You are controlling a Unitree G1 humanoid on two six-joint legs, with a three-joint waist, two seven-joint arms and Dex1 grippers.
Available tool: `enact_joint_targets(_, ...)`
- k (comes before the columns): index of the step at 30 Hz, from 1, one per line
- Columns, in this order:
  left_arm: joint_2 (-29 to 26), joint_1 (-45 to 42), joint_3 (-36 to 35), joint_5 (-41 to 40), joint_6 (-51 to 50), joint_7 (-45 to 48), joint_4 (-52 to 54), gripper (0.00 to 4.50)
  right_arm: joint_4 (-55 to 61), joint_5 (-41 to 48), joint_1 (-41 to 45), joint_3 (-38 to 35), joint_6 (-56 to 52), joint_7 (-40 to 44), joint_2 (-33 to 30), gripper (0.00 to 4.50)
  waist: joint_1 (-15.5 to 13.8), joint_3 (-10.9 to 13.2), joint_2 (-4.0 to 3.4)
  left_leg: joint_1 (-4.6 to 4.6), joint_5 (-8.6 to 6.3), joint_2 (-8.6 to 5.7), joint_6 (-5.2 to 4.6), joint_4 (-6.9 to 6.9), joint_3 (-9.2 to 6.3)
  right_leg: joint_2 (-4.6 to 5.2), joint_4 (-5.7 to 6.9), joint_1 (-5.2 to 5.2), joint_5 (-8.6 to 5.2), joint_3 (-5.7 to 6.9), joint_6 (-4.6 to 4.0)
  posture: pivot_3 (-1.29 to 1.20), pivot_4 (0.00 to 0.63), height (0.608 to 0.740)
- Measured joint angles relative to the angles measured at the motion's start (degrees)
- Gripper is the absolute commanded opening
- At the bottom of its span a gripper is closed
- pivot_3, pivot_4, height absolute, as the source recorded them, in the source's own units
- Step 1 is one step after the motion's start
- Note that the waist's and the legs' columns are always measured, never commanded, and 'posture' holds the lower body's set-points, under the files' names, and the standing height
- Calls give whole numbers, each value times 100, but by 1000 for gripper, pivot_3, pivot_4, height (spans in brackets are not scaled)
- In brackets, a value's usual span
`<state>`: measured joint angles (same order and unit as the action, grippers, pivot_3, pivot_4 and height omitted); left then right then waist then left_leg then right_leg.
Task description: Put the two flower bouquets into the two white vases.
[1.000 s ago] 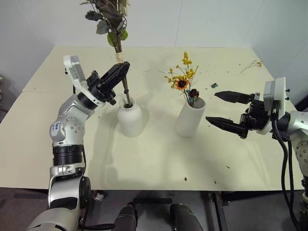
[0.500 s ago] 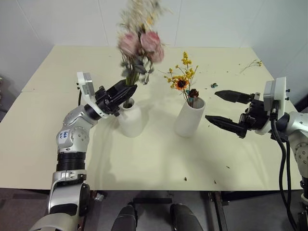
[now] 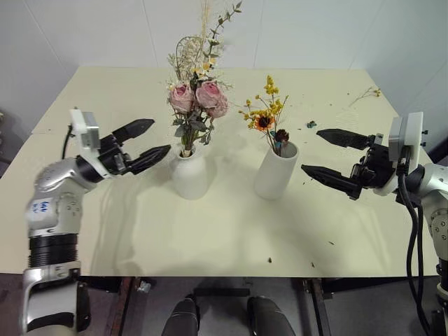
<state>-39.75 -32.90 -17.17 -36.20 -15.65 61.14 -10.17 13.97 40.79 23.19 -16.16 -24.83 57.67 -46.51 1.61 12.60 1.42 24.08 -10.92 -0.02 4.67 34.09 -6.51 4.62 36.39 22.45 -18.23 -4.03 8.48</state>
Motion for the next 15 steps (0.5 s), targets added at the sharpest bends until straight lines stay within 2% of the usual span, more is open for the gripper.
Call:
enact_joint_targets(5,-376,137,-89,-69,-195,278,377,4479,-274,-29,-2,-66,42,178,-102,4500,-20,0,0,1,0,0,0,-4,0,0,-6,-2,-1,0,-2,0,150,740)
enact_joint_targets(10,-463,228,-90,-80,-261,398,535,4479,-464,-149,-175,-253,148,519,-493,4500,-7,0,0,1,0,2,-1,-13,0,0,-15,-1,-1,0,-2,0,150,740)
enact_joint_targets(15,-549,427,-94,-65,-266,412,536,4479,-788,-353,-244,-284,420,711,-532,4500,40,0,0,-3,0,4,-1,-14,10,0,-18,0,1,-6,-3,0,150,740)
